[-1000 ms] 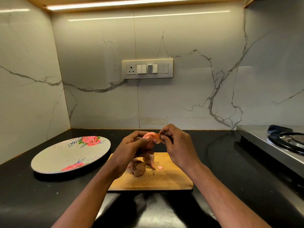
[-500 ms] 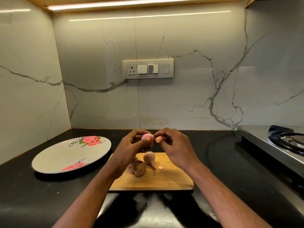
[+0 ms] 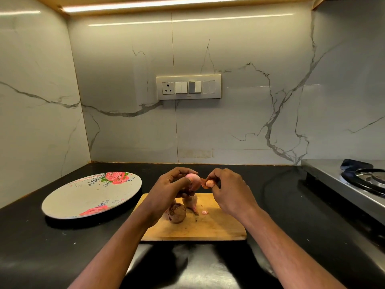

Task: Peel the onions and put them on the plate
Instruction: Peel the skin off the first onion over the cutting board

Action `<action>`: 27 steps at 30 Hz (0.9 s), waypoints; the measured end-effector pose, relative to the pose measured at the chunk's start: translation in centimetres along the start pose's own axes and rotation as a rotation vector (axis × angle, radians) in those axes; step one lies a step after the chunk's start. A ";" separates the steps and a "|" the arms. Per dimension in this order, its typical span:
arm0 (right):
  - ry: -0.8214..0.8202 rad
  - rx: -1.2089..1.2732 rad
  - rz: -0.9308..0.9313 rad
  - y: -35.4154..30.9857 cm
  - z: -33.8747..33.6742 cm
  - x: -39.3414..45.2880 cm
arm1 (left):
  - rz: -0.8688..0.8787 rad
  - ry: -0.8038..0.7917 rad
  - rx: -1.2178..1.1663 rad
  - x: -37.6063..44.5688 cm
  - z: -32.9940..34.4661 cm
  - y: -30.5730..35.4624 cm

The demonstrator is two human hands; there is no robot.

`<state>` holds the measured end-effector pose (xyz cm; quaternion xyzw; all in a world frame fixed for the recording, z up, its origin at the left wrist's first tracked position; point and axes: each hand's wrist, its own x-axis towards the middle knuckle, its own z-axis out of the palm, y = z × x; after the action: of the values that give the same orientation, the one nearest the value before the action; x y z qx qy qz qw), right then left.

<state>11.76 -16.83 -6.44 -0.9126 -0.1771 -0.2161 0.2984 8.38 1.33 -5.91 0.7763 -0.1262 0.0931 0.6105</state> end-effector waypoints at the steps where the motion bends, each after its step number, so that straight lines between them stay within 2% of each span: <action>1: -0.028 -0.037 0.008 0.0 -0.1 -0.1 | 0.003 0.003 -0.006 0.0 0.0 0.0; 4: -0.101 -0.069 0.034 0.2 -0.1 -0.1 | 0.004 0.031 -0.061 0.2 -0.4 -0.1; 10: -0.338 0.038 0.029 0.5 -0.3 0.3 | -0.018 0.021 -0.046 0.2 -0.3 -0.2; 16: -0.186 0.234 -0.026 0.8 -1.2 0.9 | -0.028 0.009 -0.065 0.1 -0.5 -0.1; 22: -0.411 0.094 -0.004 1.0 -1.0 0.7 | -0.013 0.039 -0.084 0.1 -0.4 0.0; 27: -0.371 0.157 -0.008 1.3 -1.1 1.1 | 0.017 0.066 -0.064 0.0 -0.2 0.1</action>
<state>12.95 -18.33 -5.73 -0.9101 -0.2488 -0.0308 0.3300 8.38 1.50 -5.77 0.7519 -0.1155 0.1197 0.6379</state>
